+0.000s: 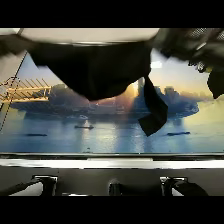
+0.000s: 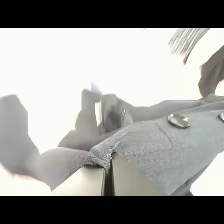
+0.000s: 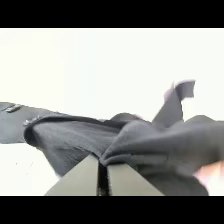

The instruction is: Fold the clothes and pants, and hang the long-sleeved shirts on hangers.

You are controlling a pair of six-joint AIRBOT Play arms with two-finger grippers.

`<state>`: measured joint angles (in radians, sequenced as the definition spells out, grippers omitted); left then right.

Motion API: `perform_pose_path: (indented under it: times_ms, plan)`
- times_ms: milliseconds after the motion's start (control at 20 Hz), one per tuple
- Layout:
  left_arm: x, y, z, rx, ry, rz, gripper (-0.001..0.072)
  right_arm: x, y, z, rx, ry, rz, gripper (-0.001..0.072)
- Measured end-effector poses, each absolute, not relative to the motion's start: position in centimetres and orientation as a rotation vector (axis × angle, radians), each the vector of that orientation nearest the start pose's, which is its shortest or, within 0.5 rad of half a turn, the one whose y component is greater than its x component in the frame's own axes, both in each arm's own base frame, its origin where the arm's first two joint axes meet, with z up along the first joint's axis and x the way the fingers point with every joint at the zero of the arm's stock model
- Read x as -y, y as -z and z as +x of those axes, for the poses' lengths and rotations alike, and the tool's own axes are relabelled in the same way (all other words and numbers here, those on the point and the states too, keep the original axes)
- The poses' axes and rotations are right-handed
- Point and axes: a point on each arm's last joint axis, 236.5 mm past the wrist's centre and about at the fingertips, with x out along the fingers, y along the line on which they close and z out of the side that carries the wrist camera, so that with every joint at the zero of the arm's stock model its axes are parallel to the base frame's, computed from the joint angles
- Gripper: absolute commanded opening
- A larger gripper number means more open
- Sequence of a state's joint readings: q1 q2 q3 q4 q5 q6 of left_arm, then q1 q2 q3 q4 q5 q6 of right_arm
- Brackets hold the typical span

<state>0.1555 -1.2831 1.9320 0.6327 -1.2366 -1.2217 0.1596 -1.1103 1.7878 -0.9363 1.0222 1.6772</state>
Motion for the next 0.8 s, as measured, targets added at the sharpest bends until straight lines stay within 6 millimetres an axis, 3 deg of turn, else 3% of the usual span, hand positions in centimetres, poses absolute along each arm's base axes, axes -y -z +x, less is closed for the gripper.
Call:
perform_pose_path:
  times_ms: [100, 200, 300, 450, 600, 700, 800]
  plan:
    - [12.1, -45.3, 37.9, -0.205, 0.687, -0.209, 0.002, -17.2, -46.6, 33.6, -0.254, -0.642, 0.426, 0.0035]
    - [12.4, -50.9, 32.5, -0.043, 0.661, -0.169, 0.0019, -16.1, -51.1, 28.4, -0.134, -0.656, 0.376, 0.0035]
    - [11.8, -54.2, 28.0, 0.07, 0.595, -0.147, 0.0019, -15.0, -53.7, 23.5, -0.052, -0.653, 0.347, 0.0035]
    - [10.0, -56.9, 23.0, 0.172, 0.473, -0.148, 0.0019, -13.3, -55.7, 18.4, 0.021, -0.625, 0.359, 0.0035]
    - [8.4, -57.3, 21.6, 0.197, 0.387, -0.166, 0.002, -12.2, -55.9, 18.1, 0.019, -0.576, 0.404, 0.0035]
    - [8.1, -56.3, 22.9, 0.167, 0.383, -0.201, 0.0019, -11.9, -54.9, 20.7, -0.026, -0.536, 0.437, 0.0035]
    - [7.6, -53.8, 26.5, 0.082, 0.372, -0.249, 0.002, -12.3, -52.9, 25.3, -0.109, -0.505, 0.466, 0.0035]
